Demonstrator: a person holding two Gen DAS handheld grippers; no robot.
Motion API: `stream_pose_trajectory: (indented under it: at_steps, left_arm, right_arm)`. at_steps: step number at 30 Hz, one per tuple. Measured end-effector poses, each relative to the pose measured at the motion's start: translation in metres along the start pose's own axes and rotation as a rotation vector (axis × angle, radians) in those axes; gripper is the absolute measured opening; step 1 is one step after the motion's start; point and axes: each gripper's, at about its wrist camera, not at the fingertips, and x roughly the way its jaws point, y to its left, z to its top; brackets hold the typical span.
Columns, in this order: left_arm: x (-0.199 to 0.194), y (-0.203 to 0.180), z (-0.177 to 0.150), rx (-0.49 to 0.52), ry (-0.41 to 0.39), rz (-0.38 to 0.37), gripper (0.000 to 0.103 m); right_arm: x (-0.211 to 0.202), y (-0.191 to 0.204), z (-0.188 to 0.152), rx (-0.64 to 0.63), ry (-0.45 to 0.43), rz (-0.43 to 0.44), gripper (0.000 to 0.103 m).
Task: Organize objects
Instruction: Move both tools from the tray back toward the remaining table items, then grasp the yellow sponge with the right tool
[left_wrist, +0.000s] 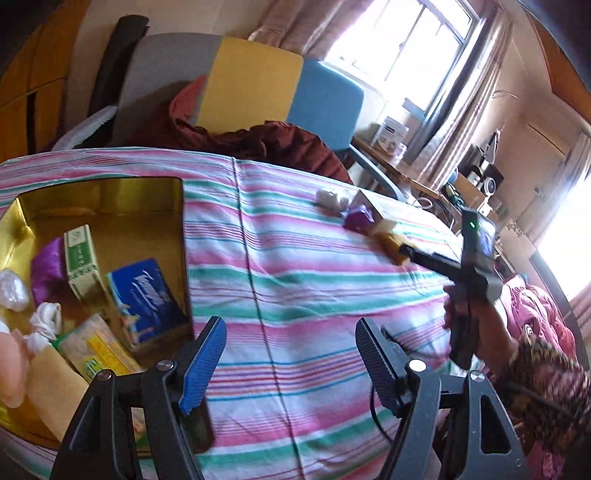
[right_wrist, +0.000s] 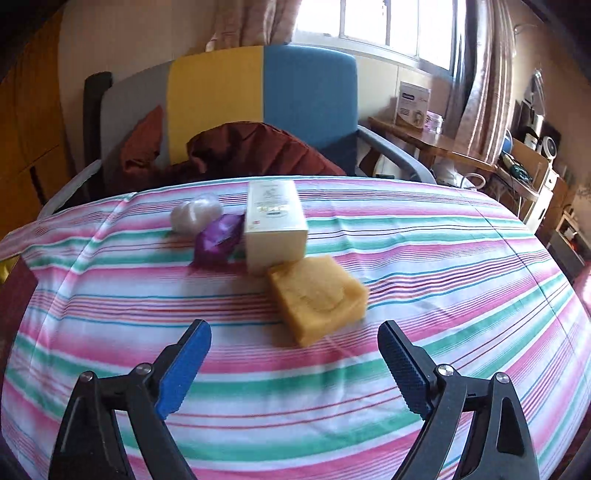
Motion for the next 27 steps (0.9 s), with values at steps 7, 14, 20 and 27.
stream_pose_trajectory:
  at_steps: [7, 14, 20, 27]
  left_arm:
    - [0.009, -0.017, -0.007, 0.035, 0.052, -0.004, 0.074]
    - [0.036, -0.033, -0.002, 0.063, 0.116, -0.013, 0.074]
    - [0.069, -0.055, 0.021, 0.079, 0.134, -0.029, 0.074]
    - [0.133, -0.084, 0.064, 0.104, 0.155, -0.011, 0.074]
  right_arm:
    - [0.035, -0.03, 0.011, 0.059, 0.041, 0.049, 0.092]
    - [0.058, -0.027, 0.006, 0.067, 0.104, 0.105, 0.068]
    - [0.051, -0.016, 0.001, 0.017, 0.069, 0.069, 0.059]
    - [0.051, -0.022, -0.001, 0.053, 0.066, 0.083, 0.06]
